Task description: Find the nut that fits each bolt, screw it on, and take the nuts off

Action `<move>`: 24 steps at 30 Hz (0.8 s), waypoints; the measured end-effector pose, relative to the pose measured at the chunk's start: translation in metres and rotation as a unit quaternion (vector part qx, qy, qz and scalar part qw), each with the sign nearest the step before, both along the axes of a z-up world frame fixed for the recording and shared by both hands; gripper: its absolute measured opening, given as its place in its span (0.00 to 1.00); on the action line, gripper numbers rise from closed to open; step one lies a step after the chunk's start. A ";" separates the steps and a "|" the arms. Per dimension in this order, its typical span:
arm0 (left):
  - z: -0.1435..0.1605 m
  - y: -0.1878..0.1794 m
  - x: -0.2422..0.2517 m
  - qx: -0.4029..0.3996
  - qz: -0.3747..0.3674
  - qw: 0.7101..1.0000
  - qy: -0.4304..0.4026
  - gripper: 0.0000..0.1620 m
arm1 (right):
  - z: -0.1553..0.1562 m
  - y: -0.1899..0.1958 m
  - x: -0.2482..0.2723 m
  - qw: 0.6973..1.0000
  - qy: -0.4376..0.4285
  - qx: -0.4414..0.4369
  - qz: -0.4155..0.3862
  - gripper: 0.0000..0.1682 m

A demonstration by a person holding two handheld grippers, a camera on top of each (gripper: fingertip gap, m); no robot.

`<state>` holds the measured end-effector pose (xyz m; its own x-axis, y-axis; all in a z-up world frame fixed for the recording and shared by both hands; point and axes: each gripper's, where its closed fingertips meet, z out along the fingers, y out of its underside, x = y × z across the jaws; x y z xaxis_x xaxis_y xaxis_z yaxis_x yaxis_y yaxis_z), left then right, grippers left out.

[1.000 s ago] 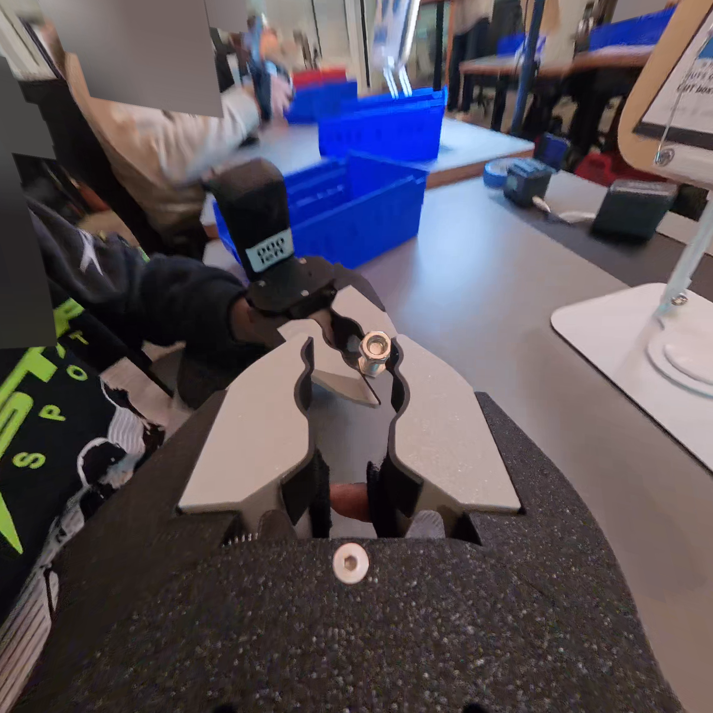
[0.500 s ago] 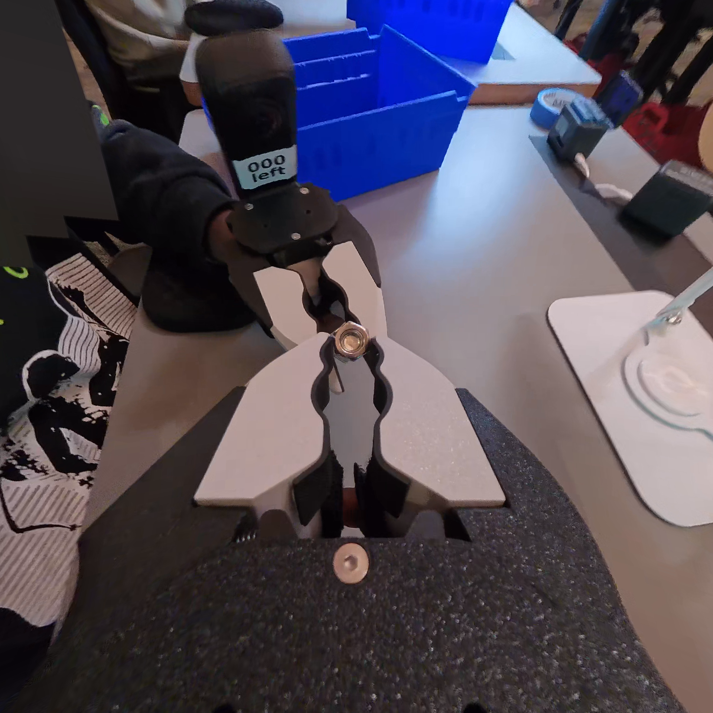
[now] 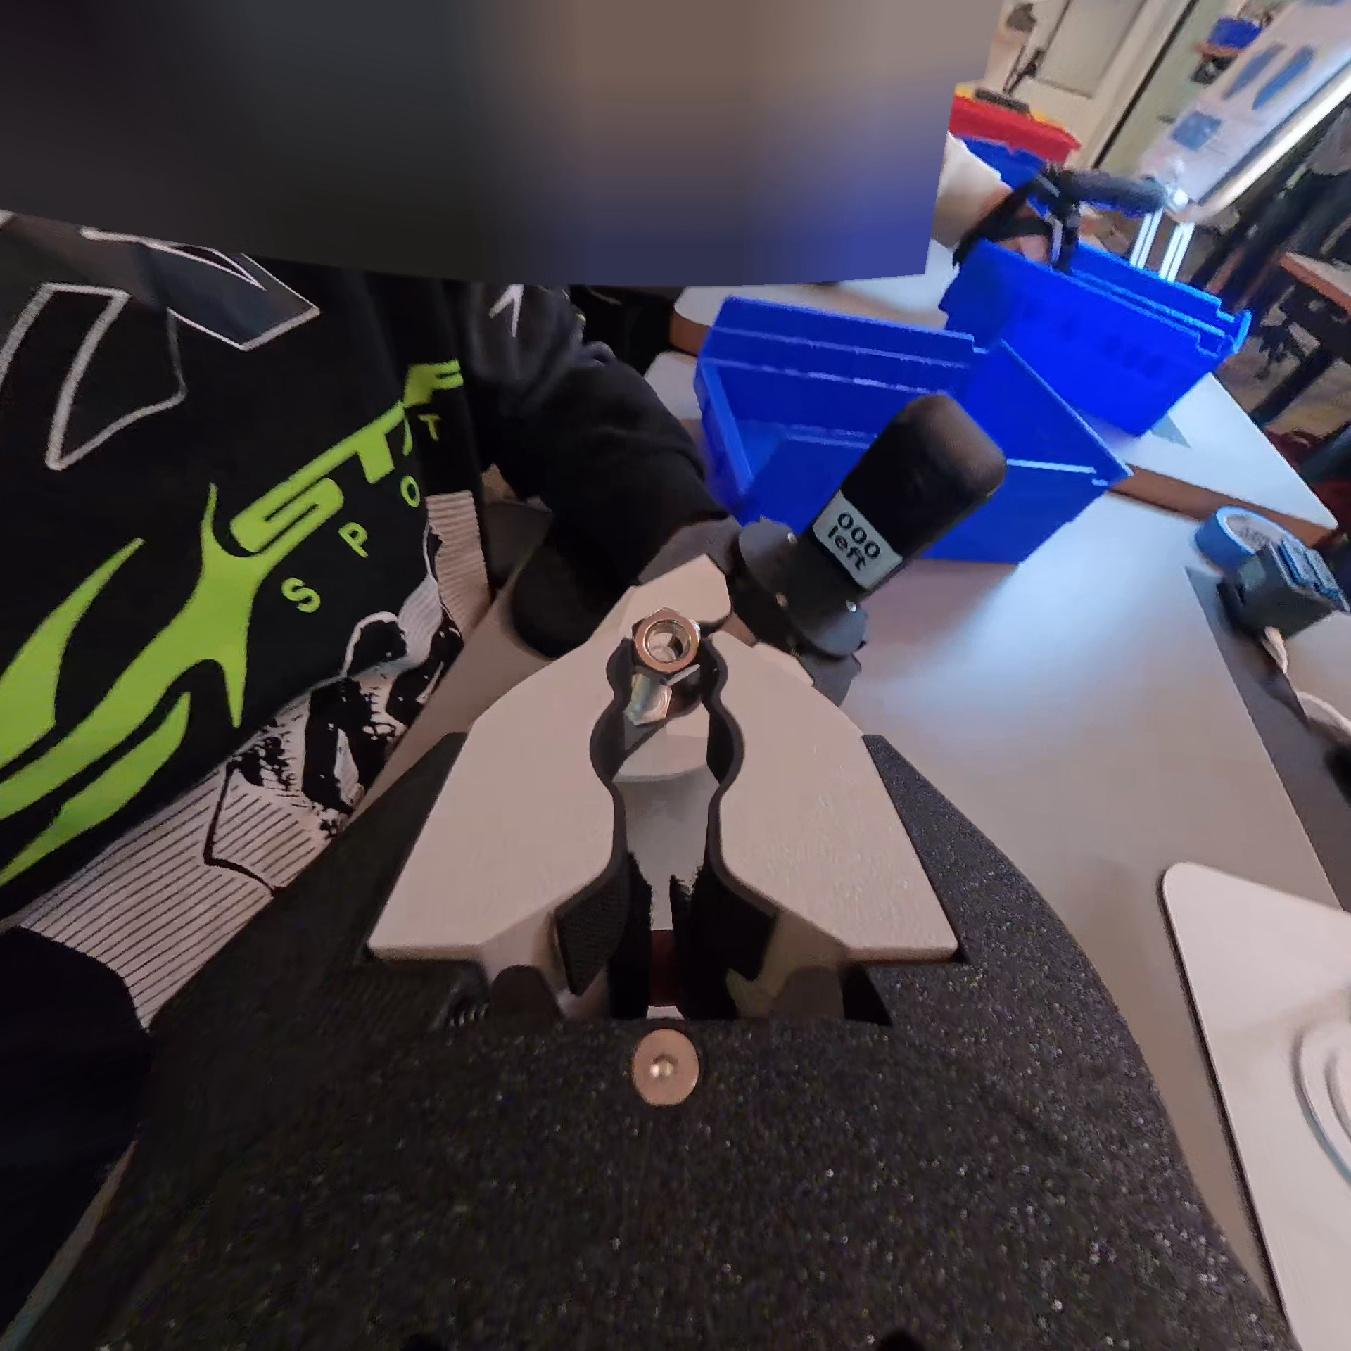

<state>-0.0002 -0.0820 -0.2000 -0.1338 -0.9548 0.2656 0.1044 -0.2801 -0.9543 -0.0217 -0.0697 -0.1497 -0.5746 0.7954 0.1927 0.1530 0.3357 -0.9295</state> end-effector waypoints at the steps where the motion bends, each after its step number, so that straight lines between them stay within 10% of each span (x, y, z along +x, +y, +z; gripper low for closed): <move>1: -0.003 0.000 0.002 0.007 0.002 1.000 0.009 0.13 | 0.004 0.001 0.002 1.000 0.008 0.002 -0.006 0.11; 6: -0.003 0.020 -0.003 0.031 0.080 0.996 0.020 0.13 | 0.006 0.066 0.034 0.975 -0.040 0.047 -0.215 0.11; 14: 0.000 0.061 -0.022 0.056 0.230 0.971 0.027 0.13 | -0.037 0.195 0.197 0.791 -0.157 0.015 -0.591 0.11; 24: -0.010 0.074 -0.027 0.039 0.261 0.963 0.045 0.13 | -0.160 0.214 0.252 0.705 -0.350 -0.069 -0.613 0.11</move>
